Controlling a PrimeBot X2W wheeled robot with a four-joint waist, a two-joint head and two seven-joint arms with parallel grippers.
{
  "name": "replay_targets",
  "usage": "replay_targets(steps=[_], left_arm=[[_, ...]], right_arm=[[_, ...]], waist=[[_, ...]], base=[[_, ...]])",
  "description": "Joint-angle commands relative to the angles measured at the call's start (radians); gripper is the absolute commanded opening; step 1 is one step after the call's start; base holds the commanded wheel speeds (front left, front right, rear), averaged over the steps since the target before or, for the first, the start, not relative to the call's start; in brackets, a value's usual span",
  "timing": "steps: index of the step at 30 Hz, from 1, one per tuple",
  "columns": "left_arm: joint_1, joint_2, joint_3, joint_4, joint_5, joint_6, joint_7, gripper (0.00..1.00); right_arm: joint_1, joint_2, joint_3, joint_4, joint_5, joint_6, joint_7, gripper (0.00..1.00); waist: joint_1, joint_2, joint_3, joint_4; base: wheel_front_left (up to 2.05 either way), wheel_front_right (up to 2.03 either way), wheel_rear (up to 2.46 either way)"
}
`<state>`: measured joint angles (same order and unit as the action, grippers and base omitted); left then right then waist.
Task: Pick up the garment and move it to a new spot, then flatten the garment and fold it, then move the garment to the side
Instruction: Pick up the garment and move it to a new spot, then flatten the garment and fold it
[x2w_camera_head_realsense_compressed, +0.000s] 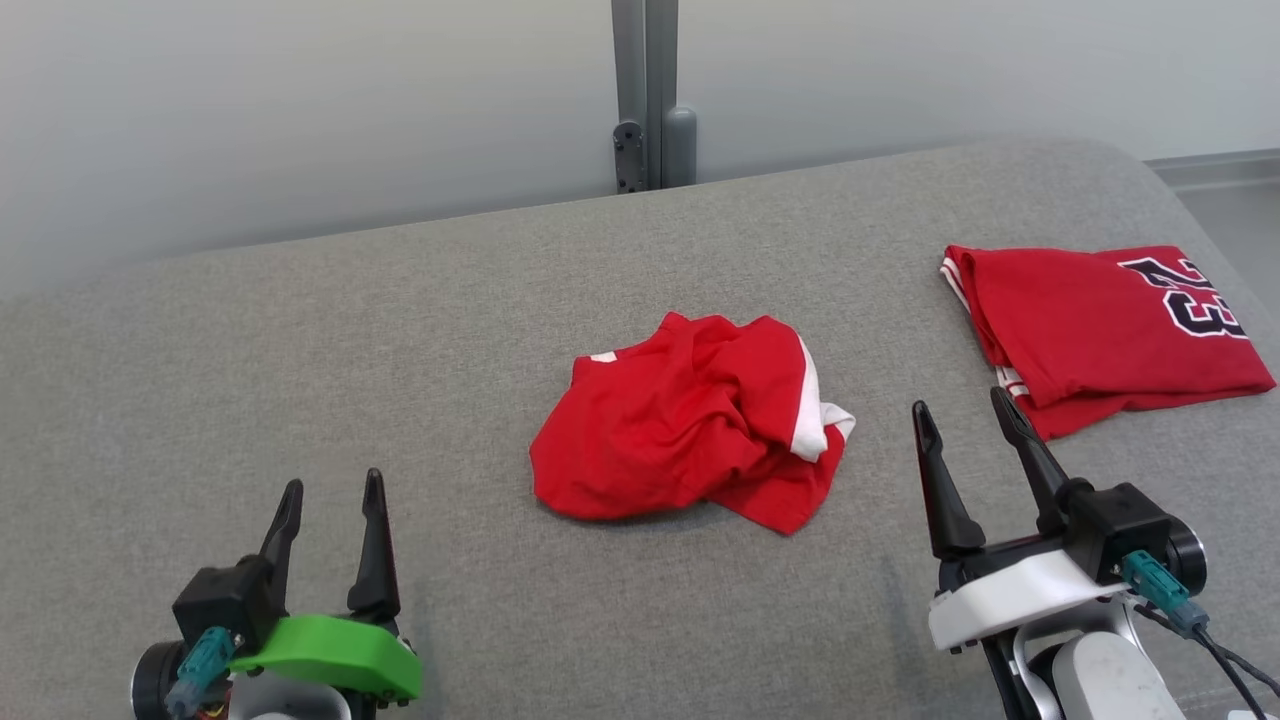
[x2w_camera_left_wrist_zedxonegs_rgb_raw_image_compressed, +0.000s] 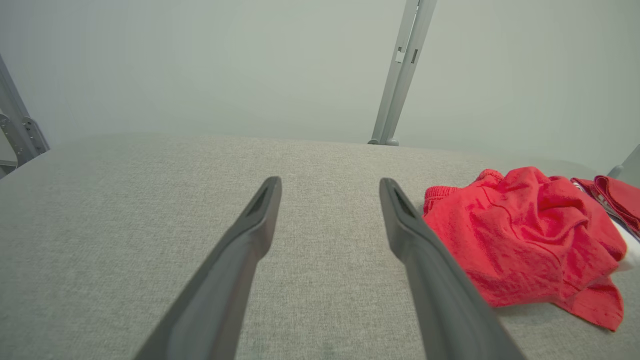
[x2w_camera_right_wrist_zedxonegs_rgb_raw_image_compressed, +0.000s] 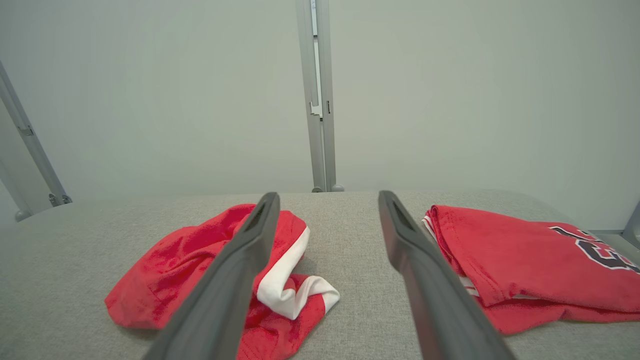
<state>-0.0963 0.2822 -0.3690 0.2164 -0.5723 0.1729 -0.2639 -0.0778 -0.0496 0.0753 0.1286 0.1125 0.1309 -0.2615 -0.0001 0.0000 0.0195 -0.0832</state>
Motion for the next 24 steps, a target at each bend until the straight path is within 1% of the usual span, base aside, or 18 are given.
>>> replay_targets(steps=[1, 2, 3, 6, 9, 16, 24], left_arm=[[0.034, -0.012, 0.024, -0.034, 0.022, 0.014, 0.000, 1.00], [0.048, -0.017, 0.035, -0.048, 0.030, 0.018, 0.000, 1.00], [0.091, -0.037, 0.060, -0.080, 0.050, 0.023, 0.000, 1.00], [0.147, -0.066, 0.090, -0.115, 0.077, 0.011, 0.000, 1.00], [0.174, -0.086, 0.112, -0.120, 0.103, -0.006, 0.000, 1.00], [0.183, -0.119, 0.149, -0.106, 0.143, -0.039, 0.000, 1.00], [0.178, -0.143, 0.179, -0.092, 0.178, -0.069, 0.000, 1.00]], right_arm=[[0.020, -0.002, -0.002, -0.003, 0.004, 0.000, -0.003, 1.00], [0.023, -0.002, -0.003, -0.002, 0.005, 0.000, -0.003, 1.00], [0.029, -0.002, -0.004, -0.001, 0.007, 0.000, -0.004, 1.00], [0.037, -0.002, -0.001, 0.003, 0.020, 0.000, -0.004, 1.00], [0.038, -0.002, 0.005, 0.007, 0.032, 0.000, -0.004, 1.00], [0.033, -0.002, 0.014, 0.024, 0.039, 0.000, -0.005, 1.00], [0.021, -0.002, 0.015, 0.038, 0.040, 0.000, -0.005, 1.00]], waist=[[0.0001, 0.0000, -0.018, 0.019], [0.0001, 0.0000, -0.019, 0.020], [0.0001, 0.0000, -0.020, 0.021], [0.0001, 0.0000, -0.020, 0.025], [0.0001, 0.0000, -0.017, 0.029], [0.0001, 0.0000, -0.011, 0.033], [0.0001, 0.0000, -0.009, 0.031]], base=[[0.00, 0.00, 0.00], [0.00, 0.00, 0.00], [0.00, 0.00, 0.00], [0.00, 0.00, 0.00], [0.00, 0.00, 0.00], [0.00, 0.00, 0.00], [0.00, 0.00, 0.00]])
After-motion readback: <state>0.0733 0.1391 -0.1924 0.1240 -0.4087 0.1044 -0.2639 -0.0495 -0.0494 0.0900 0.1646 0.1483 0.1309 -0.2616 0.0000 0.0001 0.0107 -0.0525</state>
